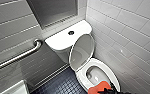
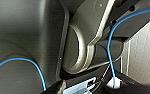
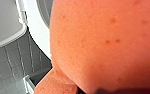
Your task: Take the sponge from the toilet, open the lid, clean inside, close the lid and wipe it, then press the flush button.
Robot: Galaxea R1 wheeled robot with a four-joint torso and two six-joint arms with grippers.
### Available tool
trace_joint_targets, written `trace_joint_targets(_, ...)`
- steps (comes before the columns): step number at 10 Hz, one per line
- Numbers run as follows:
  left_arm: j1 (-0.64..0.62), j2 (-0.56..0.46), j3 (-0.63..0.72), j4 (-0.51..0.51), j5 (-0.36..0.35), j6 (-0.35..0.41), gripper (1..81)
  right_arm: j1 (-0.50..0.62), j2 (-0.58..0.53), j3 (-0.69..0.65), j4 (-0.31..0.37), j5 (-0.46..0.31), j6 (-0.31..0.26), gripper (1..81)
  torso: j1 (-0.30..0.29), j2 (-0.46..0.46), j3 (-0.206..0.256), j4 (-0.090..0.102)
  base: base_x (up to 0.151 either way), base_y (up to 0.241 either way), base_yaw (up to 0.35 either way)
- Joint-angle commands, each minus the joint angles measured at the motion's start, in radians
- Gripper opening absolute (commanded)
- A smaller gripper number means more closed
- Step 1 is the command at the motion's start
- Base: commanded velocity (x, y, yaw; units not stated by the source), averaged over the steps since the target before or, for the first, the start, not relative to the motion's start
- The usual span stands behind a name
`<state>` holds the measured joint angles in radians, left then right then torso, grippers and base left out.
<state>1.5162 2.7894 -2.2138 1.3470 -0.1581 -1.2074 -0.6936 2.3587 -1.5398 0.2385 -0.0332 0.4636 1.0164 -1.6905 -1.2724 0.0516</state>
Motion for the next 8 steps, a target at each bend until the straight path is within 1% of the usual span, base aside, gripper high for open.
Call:
trace_joint_targets(1,0.045,-0.008,0.016,0.020,0.025,0.002,81.1,-0.011,-0.166,0.152,-0.030,0.035,-0.005,1.0,0.000,0.000,0.000,0.000,0.000,0.000,0.000)
trace_joint_targets(3,0.043,-0.011,0.016,0.021,0.018,0.002,81.1,-0.126,-0.224,0.176,-0.054,0.122,-0.005,1.0,0.000,0.000,0.000,0.000,0.000,0.000,0.000)
trace_joint_targets(5,0.043,-0.011,0.016,0.021,0.017,0.003,81.1,-0.237,-0.250,0.187,-0.054,0.217,-0.013,1.0,0.000,0.000,0.000,0.000,0.000,0.000,0.000)
trace_joint_targets(6,0.043,-0.010,0.016,0.027,0.018,0.003,81.1,-0.286,-0.266,0.196,-0.053,0.252,-0.014,1.0,0.000,0.000,0.000,0.000,0.000,0.000,0.000)
trace_joint_targets(7,0.043,-0.008,0.016,0.034,0.017,0.002,81.1,-0.332,-0.299,0.231,-0.054,0.306,-0.017,1.0,0.000,0.000,0.000,0.000,0.000,0.000,0.000)
trace_joint_targets(8,0.043,-0.005,0.016,0.038,0.017,0.003,81.1,-0.358,-0.348,0.285,-0.056,0.354,-0.040,1.0,0.000,0.000,0.000,0.000,0.000,0.000,0.000)
